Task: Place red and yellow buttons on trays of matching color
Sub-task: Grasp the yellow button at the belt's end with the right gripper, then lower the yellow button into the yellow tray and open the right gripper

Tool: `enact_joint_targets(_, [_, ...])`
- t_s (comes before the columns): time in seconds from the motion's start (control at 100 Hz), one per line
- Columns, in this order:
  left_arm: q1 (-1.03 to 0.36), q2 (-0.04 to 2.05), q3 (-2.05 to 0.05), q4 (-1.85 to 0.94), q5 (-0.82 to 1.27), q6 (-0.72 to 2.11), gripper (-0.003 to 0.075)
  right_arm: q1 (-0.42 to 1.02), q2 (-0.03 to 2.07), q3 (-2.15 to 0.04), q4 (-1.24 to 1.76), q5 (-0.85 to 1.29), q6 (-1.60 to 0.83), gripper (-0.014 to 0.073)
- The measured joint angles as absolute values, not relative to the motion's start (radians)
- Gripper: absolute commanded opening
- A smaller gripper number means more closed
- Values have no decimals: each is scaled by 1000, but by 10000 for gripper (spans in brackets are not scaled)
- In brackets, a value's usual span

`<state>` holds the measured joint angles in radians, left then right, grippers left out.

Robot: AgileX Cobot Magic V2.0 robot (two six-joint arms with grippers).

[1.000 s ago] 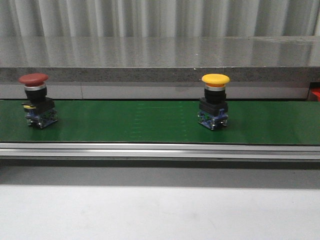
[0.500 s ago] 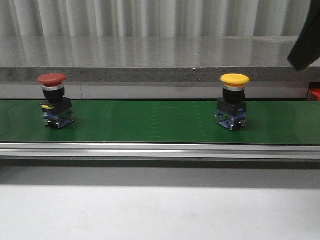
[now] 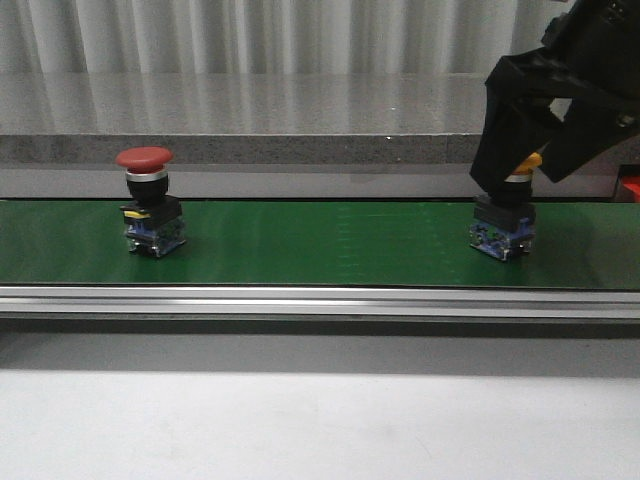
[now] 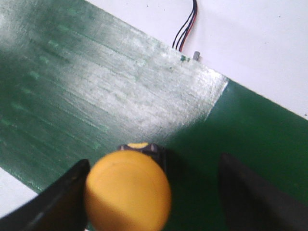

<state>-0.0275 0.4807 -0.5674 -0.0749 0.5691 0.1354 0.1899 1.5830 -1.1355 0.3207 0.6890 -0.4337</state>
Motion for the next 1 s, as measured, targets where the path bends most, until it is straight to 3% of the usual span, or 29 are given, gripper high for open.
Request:
enact_joint_targets(0.09, [-28,481,-567,-75,569,135,-20,190,1608,-1151,321,693,-434,115])
enact_joint_targets(0.18, [-28,481,-567,-75,569,135,-20,190,1612,-1158,321,714,-434,14])
enact_joint_targets(0.41, [-28,481,-567,-75,569,135,-20,78,1554,-1240,321,873,-400,22])
enact_joint_targets(0.68, [-28,481,-567,-75,569,135,-20,-323,1382,-1308,321,940,-310,22])
enact_joint_targets(0.83, [-28,481,-567,-75,569,135,-20,-568,1382,-1308,317,925,-250,22])
enact_joint_targets(1.0, [-28,481,-567,-75,569,135,-20,-746,1445,-1308,315,819,-191,22])
